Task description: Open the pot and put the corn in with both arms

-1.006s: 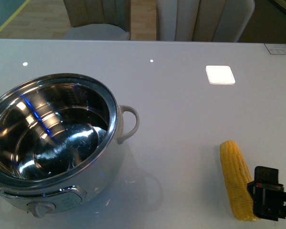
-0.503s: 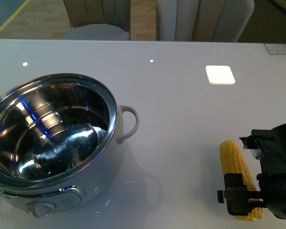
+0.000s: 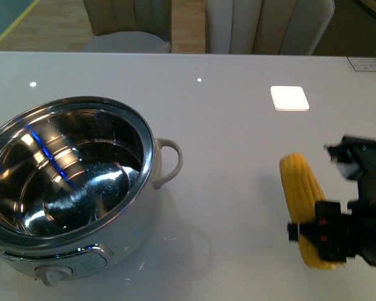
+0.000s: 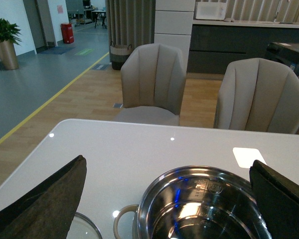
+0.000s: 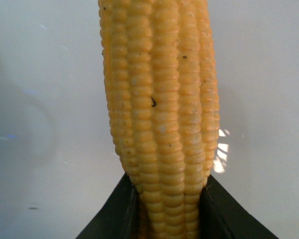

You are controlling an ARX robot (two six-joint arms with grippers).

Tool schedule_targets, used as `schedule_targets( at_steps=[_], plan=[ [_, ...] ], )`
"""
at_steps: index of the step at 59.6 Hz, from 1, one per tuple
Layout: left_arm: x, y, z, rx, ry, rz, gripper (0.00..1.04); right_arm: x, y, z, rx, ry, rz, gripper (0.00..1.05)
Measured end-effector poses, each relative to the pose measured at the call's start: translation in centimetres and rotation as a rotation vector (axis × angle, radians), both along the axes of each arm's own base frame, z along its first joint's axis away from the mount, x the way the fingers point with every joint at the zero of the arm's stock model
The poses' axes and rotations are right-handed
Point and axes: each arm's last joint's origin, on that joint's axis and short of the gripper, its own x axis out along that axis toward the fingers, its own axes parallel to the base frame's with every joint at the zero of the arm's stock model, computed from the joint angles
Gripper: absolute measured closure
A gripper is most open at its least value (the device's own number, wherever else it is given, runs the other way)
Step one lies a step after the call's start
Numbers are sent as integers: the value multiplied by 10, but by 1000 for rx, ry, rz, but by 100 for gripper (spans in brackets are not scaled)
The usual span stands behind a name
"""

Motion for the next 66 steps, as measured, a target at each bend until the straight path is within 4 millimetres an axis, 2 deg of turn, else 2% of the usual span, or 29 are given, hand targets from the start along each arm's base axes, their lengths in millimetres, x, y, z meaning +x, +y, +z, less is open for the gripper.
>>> schedule_targets(
  at_steps=[5, 7, 12, 18, 24, 32, 40, 51, 66],
  plan=[
    [0, 0, 0, 0, 0, 0, 7, 7, 10, 31, 133, -60, -6, 82],
    [0, 0, 0, 0, 0, 0, 7, 11, 17, 49, 201, -97, 0, 82],
    [0, 0, 0, 0, 0, 0, 7, 19, 35, 79, 313, -152, 21, 82],
    [0, 0, 0, 0, 0, 0, 7, 30, 64, 104, 412, -181, 50, 83],
    [0, 0, 0, 0, 0, 0, 7, 39, 95, 117, 476, -183, 88, 84],
    [0, 0, 0, 0, 0, 0, 7, 51, 136, 121, 537, -141, 128, 84],
    [0, 0, 0, 0, 0, 0, 7, 60, 169, 115, 555, -83, 148, 84],
    [0, 0, 0, 0, 0, 0, 7, 72, 199, 111, 537, -38, 169, 84],
    [0, 0, 0, 0, 0, 0, 7, 69, 231, 94, 532, 35, 199, 85]
  ],
)
